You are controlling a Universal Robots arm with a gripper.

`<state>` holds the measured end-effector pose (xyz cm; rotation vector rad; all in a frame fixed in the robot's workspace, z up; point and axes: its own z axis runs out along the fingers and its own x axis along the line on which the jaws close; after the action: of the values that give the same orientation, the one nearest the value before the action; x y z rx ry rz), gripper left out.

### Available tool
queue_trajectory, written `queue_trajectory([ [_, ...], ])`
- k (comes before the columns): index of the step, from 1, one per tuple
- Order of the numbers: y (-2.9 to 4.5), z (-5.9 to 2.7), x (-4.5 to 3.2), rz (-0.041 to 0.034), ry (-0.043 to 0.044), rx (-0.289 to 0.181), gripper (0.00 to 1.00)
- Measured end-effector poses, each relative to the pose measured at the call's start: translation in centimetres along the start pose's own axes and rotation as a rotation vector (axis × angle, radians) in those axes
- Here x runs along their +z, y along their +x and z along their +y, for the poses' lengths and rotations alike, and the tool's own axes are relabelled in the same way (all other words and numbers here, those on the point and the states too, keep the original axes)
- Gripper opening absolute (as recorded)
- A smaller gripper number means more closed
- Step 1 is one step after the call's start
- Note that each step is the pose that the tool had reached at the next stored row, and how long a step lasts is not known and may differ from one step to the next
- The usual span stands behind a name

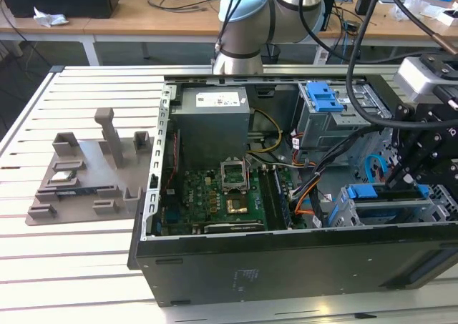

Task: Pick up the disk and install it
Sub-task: 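Insert the second disk wire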

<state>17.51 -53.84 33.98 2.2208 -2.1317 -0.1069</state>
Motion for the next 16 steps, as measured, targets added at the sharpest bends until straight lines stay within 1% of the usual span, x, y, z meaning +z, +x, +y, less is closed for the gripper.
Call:
queue_trajectory([
  [2,0.00,0.00,0.04,-0.0006,0.0000,0.000,0.17],
  [3,0.00,0.00,0.00,-0.0001,0.0000,0.000,0.24],
  [4,0.00,0.02,-0.21,-0.0002,0.0000,0.000,0.24],
  [7,-0.14,0.12,-1.32,-0.0001,0.0000,0.000,0.24],
  [9,-0.44,0.19,-2.27,0.0000,0.0001,0.000,0.22],
  [11,-0.60,0.27,-3.15,-0.0001,0.0000,0.000,0.11],
  [14,-0.64,0.34,-3.93,-0.0001,0.0000,0.000,0.11],
  [16,-0.64,0.38,-4.32,-0.0001,0.0000,0.000,0.11],
])
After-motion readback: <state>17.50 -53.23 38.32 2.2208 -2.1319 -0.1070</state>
